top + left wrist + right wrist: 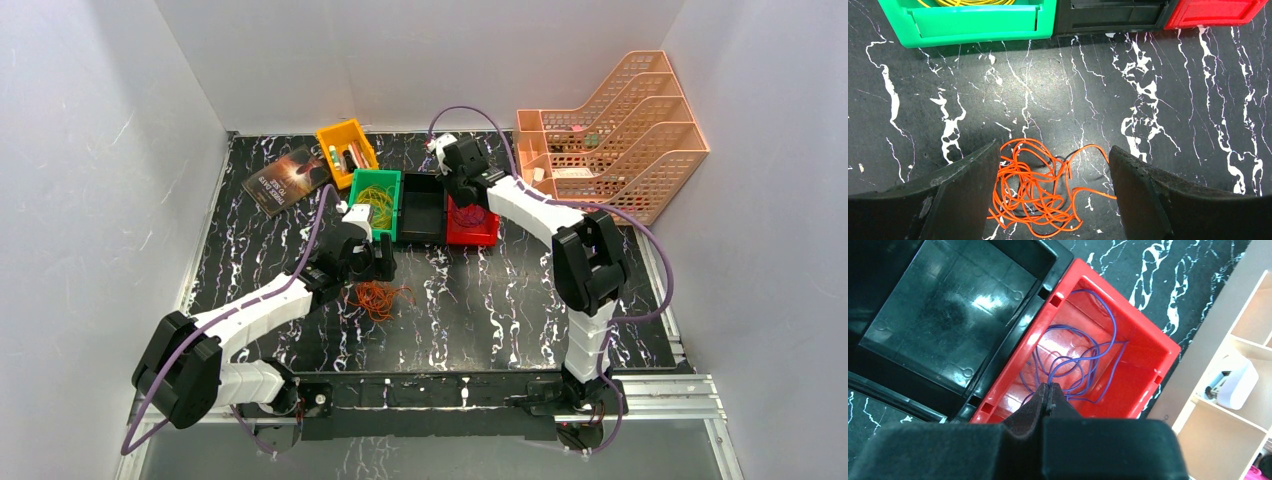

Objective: Untangle the cables

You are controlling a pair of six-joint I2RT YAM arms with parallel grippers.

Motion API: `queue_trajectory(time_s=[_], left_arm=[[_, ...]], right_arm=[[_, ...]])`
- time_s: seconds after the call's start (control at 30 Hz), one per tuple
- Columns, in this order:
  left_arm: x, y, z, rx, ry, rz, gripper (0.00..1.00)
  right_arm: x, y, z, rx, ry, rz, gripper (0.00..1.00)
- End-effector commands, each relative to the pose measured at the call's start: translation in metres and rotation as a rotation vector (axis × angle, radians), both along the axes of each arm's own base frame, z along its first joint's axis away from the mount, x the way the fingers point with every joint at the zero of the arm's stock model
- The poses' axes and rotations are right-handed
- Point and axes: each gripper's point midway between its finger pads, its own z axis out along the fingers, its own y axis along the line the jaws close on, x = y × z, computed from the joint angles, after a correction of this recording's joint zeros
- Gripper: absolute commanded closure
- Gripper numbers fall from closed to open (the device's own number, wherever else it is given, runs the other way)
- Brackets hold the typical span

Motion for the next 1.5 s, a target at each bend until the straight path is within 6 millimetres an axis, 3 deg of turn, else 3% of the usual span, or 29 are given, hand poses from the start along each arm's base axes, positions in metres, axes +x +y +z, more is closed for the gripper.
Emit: queue_trajectory(time_s=[0.0, 0.33, 0.53, 0.6, 0.77, 1.0, 1.13, 1.17, 1.23, 1.33, 1.47], left_arm=[[0.002, 0.001, 0.012, -0.005, -0.024, 0.009, 0.21], [0.002, 0.001, 0.014, -0.002, -0.025, 0.008, 0.21], [0.004, 0.008, 0.022, 0.018, -0.043, 0.032, 0.21], [0.005, 0.012, 0.022, 0.034, -0.046, 0.045, 0.2], [0.006, 0.017, 0.027, 0.053, -0.056, 0.059, 0.17], [0.011, 0.023, 0.037, 0.105, -0.067, 0.071, 0.17], [0.013, 0.03, 0.046, 0.134, -0.088, 0.088, 0.16], [0.013, 0.032, 0.047, 0.14, -0.091, 0.092, 0.16], [0.012, 0.035, 0.05, 0.151, -0.095, 0.1, 0.15], [0.009, 0.039, 0.05, 0.165, -0.079, 0.104, 0.15], [-0.002, 0.044, 0.042, 0.177, -0.029, 0.113, 0.15]], right_arm=[[0.012, 0.019, 0.021, 0.096, -0.051, 0.007, 1.0], [-0.006, -0.014, -0.021, -0.001, 0.016, -0.061, 1.0], [-0.015, -0.02, -0.039, -0.015, 0.058, -0.073, 1.0], [-0.015, -0.021, -0.033, -0.015, 0.052, -0.079, 1.0], [-0.014, -0.024, -0.006, 0.008, -0.002, -0.092, 0.87], [-0.016, -0.032, 0.022, 0.016, -0.06, -0.113, 0.57], [-0.018, -0.037, 0.035, 0.021, -0.086, -0.126, 0.48], [-0.018, -0.038, 0.035, 0.018, -0.088, -0.133, 0.46], [-0.02, -0.043, 0.059, 0.045, -0.137, -0.15, 0.44], [-0.026, -0.045, 0.075, 0.081, -0.165, -0.148, 0.42], [-0.051, -0.025, 0.095, 0.241, -0.141, -0.058, 0.42]])
